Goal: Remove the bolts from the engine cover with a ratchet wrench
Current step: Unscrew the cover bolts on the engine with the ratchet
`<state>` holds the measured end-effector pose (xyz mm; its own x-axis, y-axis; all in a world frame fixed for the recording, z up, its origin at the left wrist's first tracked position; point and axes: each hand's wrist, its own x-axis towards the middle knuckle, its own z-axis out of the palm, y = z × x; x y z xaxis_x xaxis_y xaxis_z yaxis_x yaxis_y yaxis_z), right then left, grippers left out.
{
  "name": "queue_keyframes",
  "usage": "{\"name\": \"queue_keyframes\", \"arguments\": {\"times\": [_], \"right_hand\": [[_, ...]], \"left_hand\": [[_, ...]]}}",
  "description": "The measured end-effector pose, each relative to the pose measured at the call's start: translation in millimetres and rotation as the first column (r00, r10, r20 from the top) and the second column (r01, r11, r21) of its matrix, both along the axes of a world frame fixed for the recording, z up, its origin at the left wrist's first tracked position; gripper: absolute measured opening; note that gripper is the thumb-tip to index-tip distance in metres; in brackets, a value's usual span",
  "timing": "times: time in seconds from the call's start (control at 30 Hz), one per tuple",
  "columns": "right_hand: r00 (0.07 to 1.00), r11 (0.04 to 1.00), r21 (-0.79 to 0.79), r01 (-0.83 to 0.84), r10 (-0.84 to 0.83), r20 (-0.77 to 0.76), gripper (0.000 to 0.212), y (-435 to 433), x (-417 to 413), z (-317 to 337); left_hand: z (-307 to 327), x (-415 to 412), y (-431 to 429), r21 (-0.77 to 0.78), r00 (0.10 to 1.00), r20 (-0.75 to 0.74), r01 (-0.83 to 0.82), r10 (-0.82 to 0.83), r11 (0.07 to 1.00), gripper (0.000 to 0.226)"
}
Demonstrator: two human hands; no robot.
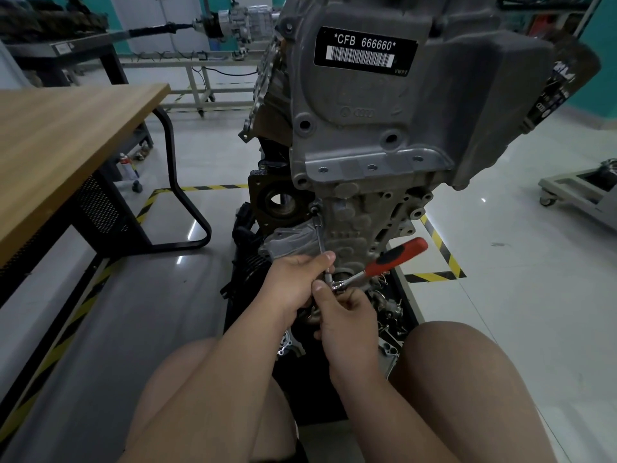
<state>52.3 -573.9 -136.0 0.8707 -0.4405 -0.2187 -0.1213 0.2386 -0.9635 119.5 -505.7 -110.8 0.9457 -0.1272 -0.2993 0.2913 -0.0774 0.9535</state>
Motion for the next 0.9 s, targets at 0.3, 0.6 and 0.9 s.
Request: {"name": "queue_keyframes", "arguments": {"times": [0.3,0.6,0.9], "right_hand": [[0.976,0.816,0.553,-0.169,0.218,-0.023,0.044,0,3,9],[0.950,0.400,0.898,-0.182,0.309,0.055,0.054,-7,1,14],[0.922,0.337,0.907,-0.253,0.367,0.121,0.052,-5,-1,19]], "left_hand": [[2,0,3,-0.085,0.997,-0.056,0.038,-0.043,0.996,0.032],[4,0,5,-0.111,0.993,-0.081,0.080,-0.089,0.991,0.028],[4,-1,7,-0.107,0.999,-0.029,0.034,-0.037,0.994,0.028]]}}
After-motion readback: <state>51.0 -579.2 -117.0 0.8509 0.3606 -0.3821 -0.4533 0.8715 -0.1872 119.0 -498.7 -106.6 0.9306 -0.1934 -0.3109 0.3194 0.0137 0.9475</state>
